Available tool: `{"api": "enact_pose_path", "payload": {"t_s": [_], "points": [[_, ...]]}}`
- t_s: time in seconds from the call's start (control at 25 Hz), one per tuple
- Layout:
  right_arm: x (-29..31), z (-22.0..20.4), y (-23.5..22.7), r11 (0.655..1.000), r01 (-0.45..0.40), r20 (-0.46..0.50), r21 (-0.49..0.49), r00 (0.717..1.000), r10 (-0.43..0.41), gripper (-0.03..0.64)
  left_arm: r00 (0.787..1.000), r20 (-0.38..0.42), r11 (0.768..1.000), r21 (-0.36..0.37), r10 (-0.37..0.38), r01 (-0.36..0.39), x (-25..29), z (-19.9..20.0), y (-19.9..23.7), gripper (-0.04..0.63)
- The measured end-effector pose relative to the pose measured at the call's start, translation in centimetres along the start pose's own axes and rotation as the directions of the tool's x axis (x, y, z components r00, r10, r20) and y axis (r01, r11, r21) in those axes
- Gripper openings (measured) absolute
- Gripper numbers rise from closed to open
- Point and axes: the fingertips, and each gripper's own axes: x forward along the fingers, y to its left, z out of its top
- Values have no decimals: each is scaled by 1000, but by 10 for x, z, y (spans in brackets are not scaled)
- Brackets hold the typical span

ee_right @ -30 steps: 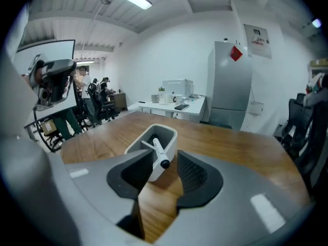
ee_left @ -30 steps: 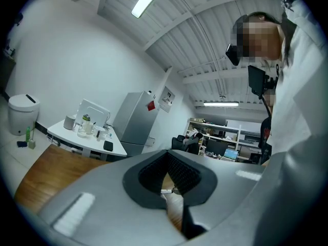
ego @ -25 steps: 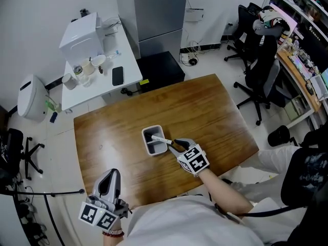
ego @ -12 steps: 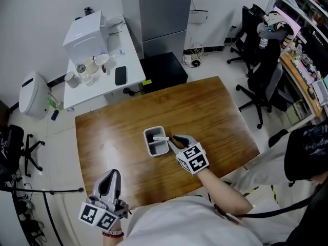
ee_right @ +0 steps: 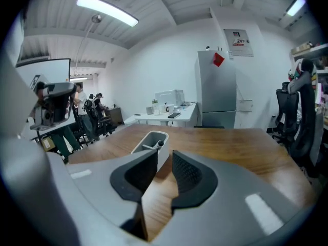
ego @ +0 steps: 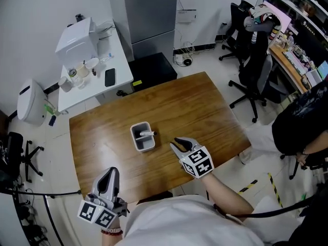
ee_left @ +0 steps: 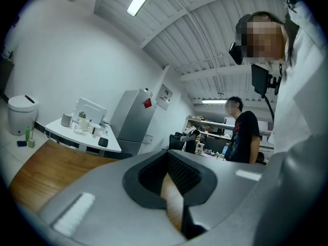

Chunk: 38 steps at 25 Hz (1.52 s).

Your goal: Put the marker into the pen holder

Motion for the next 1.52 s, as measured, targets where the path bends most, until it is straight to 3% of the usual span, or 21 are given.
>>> {"api": "enact_pose_path", "payload": {"t_s": [0.12,0.28,0.48,0.68,0.8,0.92,1.2,1.28,1.52], "points": [[-40,2,5,1000,-22,53,-12,998,23,60,1000,2,1000,6,-22,22,-3,-9,-30,0],[-88,23,12,993,-3,148,-120,989,21,4,999,28,1000,-15,-26,27,-3,-19,-58,0],[-157,34,27,982,-73,219,-175,969,111,0,998,46,998,-43,-45,47,-5,-27,-102,0],[-212,16,20,978,-85,237,-190,963,130,0,996,76,998,-47,-44,47,-16,-37,-145,0],[-237,-10,17,979,-116,231,-165,961,153,0,993,108,996,-81,-38,46,-33,-50,-177,0],[-255,-41,12,983,-132,216,-130,964,158,0,996,87,996,-86,21,-14,-55,-71,-198,0],[-311,-69,-7,995,-88,245,-41,965,96,0,989,49,986,-105,137,-131,-120,-95,-215,0],[-322,-72,-13,997,-66,260,-41,963,74,0,990,60,985,-124,129,-121,-120,-100,-218,0],[-362,-117,-4,1000,-6,203,7,979,4,0,997,83,991,-131,5,6,-119,-103,-269,0]]}}
